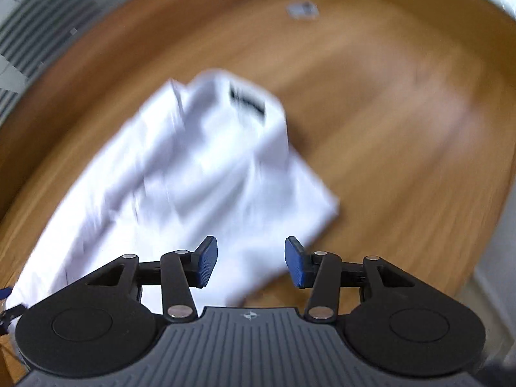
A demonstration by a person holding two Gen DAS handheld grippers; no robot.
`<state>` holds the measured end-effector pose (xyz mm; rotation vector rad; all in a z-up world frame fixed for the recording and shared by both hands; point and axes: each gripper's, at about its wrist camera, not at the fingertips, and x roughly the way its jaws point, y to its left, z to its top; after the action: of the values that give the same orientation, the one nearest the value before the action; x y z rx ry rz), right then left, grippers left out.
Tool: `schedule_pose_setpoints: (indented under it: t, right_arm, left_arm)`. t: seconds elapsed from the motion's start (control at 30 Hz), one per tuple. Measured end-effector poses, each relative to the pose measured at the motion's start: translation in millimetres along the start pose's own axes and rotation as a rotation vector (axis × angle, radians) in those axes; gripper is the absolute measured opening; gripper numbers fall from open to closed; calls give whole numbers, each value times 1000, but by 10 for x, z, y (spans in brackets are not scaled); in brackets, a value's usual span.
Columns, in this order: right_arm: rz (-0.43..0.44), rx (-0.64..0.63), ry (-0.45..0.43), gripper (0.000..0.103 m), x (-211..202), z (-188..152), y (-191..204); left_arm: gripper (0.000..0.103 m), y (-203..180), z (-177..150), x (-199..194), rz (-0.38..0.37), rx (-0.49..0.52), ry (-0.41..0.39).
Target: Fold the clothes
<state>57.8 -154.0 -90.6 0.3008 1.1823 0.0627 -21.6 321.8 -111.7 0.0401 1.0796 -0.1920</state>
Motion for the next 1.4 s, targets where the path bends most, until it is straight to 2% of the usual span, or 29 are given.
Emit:
schedule_pose_setpoints:
  t: [0.13,0.3,0.53,0.8,0.93,1.07,1.2,1.33,1.4]
  right_arm:
    - [57,29,84,52,204,-305,97]
    - [98,-59,74,53,356,-315,343]
    - [119,-227,60,53,608,-57,694]
    - [175,-490,91,53,1000,380,1390]
    - [212,-635,108,53,1148,504,1725]
    - [248,-764,121,53,1302,608,1982]
    - [286,-838,130,53,1440,729,2199]
    - [323,-908,121,53,1482,873,2278]
    - [355,-946,117,53,1354,865,2148]
  left_arm:
    - [73,-4,-107,-20,-4,-3,15]
    - [72,-109,-341,-159,23,-15,45]
    - [70,-433,-892,-479,56,-155,57]
    - [67,-1184,-1332,-737,85,-357,68]
    - [66,-1621,-1390,-764,71,-462,85]
    - [66,-2089,-1275,-685,64,-502,83]
    - [66,-2382,-1167,-611,54,-578,57]
    - [66,-2641,-1090,-544,47,-598,37]
    - [66,-2757,-1098,-554,42,-586,32]
